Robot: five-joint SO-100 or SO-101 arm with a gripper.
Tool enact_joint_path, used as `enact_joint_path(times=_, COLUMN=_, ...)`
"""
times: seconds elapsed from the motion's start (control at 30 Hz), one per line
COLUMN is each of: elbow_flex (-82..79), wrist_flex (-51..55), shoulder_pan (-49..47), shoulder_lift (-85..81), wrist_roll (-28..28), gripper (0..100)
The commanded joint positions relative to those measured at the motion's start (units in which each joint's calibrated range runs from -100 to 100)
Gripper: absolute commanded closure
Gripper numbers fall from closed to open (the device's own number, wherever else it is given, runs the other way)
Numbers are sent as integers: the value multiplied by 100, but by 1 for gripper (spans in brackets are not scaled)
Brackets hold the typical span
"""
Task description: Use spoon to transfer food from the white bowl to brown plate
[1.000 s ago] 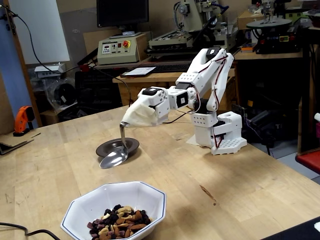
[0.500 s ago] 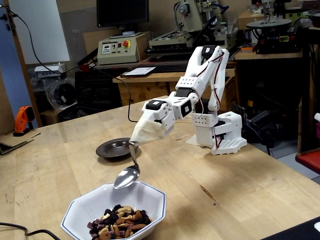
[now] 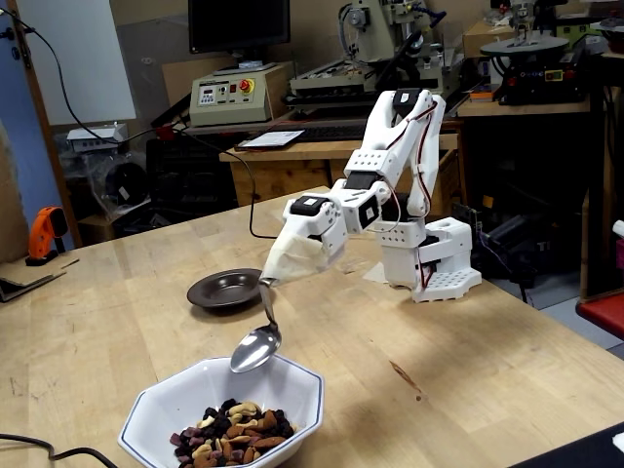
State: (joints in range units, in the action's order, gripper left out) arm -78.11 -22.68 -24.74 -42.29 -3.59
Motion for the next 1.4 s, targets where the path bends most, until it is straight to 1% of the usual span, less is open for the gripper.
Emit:
enact_joint_path(times=0.0, elbow_flex=404, wrist_flex=-175, shoulder_pan=-7, shoulder_lift=-71, wrist_roll=20, gripper=96)
enact_joint_path(times=0.2, elbow_flex=466, wrist_flex=-175, shoulder_pan=-7, shoulder_lift=23, wrist_roll=15, gripper=96)
enact_joint_path(times=0.5, elbow_flex=519, wrist_flex=-175, shoulder_pan=-37, shoulder_lift=673, wrist_roll=-15, gripper=96)
enact_joint_path(times=1.0, elbow_flex=2112, wrist_flex=-175, shoulder_pan=0, shoulder_lift=1769, wrist_roll=-10, gripper=96)
enact_joint_path(times=1.37, elbow_flex=2511, wrist_flex=-182, shoulder_pan=23, shoulder_lift=2120, wrist_roll=-20, gripper=96)
